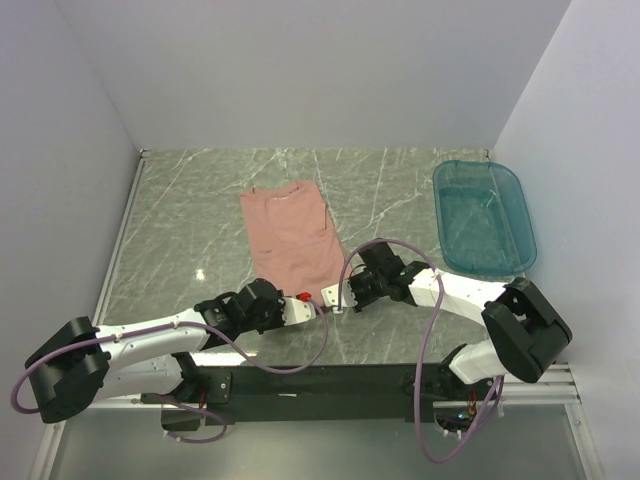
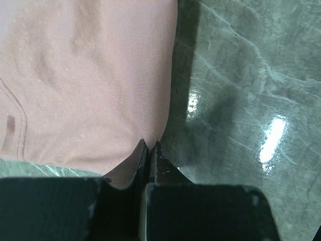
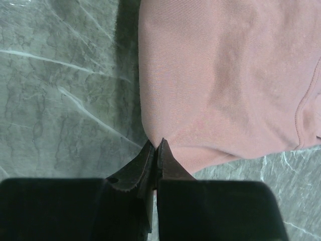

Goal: Fold and stack the t-shirts

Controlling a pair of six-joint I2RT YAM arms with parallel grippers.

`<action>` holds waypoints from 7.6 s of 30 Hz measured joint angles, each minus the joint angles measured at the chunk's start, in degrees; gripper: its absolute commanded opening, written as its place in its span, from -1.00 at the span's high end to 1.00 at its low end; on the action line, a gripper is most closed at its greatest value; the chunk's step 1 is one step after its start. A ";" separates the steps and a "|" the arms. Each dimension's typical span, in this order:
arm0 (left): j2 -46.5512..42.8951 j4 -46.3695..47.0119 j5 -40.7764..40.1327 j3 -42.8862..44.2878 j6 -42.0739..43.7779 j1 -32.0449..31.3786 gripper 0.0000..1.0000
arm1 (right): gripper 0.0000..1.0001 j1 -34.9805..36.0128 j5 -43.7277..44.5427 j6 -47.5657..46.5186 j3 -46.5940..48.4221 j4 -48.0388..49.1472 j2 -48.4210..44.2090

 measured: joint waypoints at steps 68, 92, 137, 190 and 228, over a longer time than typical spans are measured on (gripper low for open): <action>-5.22 -3.80 3.87 0.02 -5.79 -11.78 0.99 | 1.00 -2.99 -6.64 -1.22 1.01 -19.04 -15.61; -5.25 -3.80 3.43 0.02 -6.21 -12.24 0.99 | 1.00 -2.99 -7.26 -1.05 0.98 -20.09 -15.28; -8.48 -2.03 7.56 0.98 0.59 1.53 0.99 | 1.00 -5.49 -7.50 -0.24 13.70 -22.67 -4.94; 26.47 19.93 16.90 21.70 13.38 38.18 0.99 | 1.00 -10.12 -5.09 21.40 74.34 -20.37 46.31; 45.53 27.39 -8.52 42.32 3.91 39.47 -0.99 | -0.56 -8.46 25.05 48.46 85.81 5.68 59.93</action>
